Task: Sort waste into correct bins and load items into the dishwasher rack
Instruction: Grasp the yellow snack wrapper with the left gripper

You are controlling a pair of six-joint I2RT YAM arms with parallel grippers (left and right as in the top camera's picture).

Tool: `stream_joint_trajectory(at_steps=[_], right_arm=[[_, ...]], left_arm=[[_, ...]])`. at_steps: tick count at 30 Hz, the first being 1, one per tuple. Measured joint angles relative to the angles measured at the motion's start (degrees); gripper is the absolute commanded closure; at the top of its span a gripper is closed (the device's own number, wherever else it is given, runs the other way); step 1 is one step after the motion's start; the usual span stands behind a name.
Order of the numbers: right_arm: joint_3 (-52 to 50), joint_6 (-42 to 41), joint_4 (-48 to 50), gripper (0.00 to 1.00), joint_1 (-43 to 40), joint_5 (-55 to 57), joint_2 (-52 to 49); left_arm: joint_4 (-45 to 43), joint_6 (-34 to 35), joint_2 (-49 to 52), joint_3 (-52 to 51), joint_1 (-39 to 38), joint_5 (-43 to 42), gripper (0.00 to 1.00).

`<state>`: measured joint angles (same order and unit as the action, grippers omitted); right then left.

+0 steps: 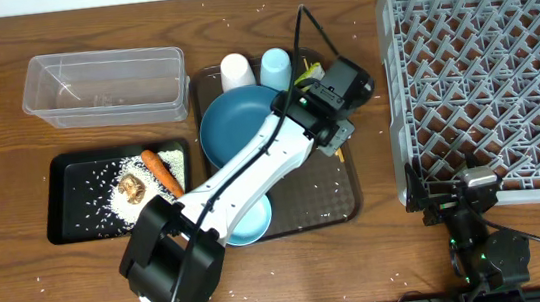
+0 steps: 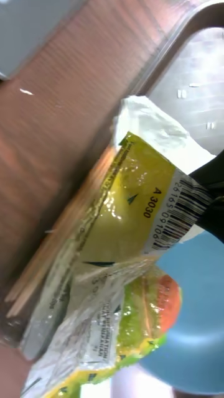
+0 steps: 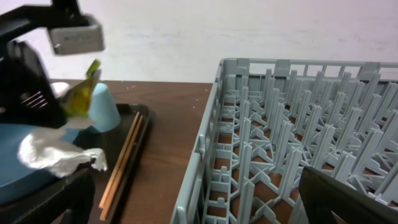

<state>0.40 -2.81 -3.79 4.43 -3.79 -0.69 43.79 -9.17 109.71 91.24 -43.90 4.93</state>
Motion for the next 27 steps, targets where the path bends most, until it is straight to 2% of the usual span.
stream_joint_trajectory(at_steps=[6,7,9,10,11,23,25,27], right_arm=[[0.0,0.0,0.0,0.01,0.0,0.0,0.0],[0.0,0.0,0.0,0.01,0.0,0.0,0.0],[0.0,0.0,0.0,0.01,0.0,0.0,0.0],[0.0,0.0,0.0,0.01,0.0,0.0,0.0],[0.0,0.0,0.0,0.01,0.0,0.0,0.0],[0.0,0.0,0.0,0.01,0.0,0.0,0.0],[0.0,0.0,0.0,0.01,0.0,0.0,0.0],[0.0,0.0,0.0,0.01,0.0,0.0,0.0]], left_arm=[[7.1,0.9,0.0,0.0,0.3,0.0,0.94],[7.6,1.0,0.0,0.0,0.3,0.0,0.87],[8.4,1.6,0.0,0.0,0.3,0.0,0.83],[8.7,1.6,0.0,0.0,0.3,0.0,0.76],[8.9,1.7,0.0,0.0,0.3,0.0,0.75],[9.4,1.7,0.0,0.0,0.3,0.0,0.75],[9.3,1.7,0.0,0.0,0.3,0.0,0.62],[8.7,1.7,0.0,0.0,0.3,-0.1,0.53]])
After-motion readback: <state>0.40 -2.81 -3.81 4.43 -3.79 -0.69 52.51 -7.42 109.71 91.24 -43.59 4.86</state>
